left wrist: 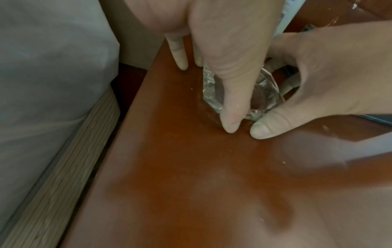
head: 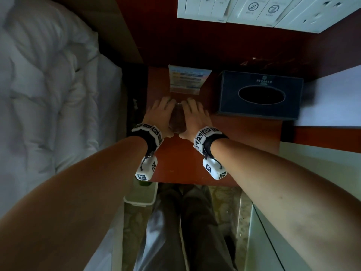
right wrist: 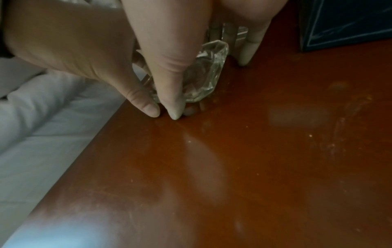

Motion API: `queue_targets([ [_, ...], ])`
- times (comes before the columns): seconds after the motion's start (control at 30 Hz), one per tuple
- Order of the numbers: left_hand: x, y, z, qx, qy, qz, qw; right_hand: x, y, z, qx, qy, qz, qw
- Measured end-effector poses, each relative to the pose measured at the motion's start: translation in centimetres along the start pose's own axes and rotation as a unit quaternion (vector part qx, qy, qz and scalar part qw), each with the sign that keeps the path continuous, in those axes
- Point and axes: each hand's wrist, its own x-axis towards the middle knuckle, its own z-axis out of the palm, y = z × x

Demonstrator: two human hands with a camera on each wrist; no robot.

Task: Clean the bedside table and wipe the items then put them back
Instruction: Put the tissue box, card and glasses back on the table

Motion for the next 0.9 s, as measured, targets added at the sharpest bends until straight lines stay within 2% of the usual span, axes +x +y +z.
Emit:
queue_targets([
  [0.23, 0.7, -0.2, -0.7, -0.003, -0.002, 0.008, 1.0, 0.6, -0.2, -0.4, 0.009, -0.003, 0.018, 1.0],
  [0.53, -0.3, 0.7, -2.4, 0.01, -0.055, -0.041, 0.998, -0.3, -0.6, -1.7, 0.024, -0.032, 0.027, 0.999],
  [0.67, -2.4, 1.0, -6.1, 0.015, -0.063, -0.038, 0.997, -2.3, -1.1, -4.7, 0.028, -0.019, 0.035, 0.999],
  [0.8, -5.8, 1.8, -11.4, 0.03, -0.084, -0.022, 0.996, -5.9, -2.0, -9.8, 0.02, -0.062, 0.048, 0.997],
  [0.9, -9.0, 2.8, -15.2, 0.024, -0.07, -0.016, 0.997, -9.4, -3.2, -13.8, 0.023, -0.068, 0.057, 0.996],
])
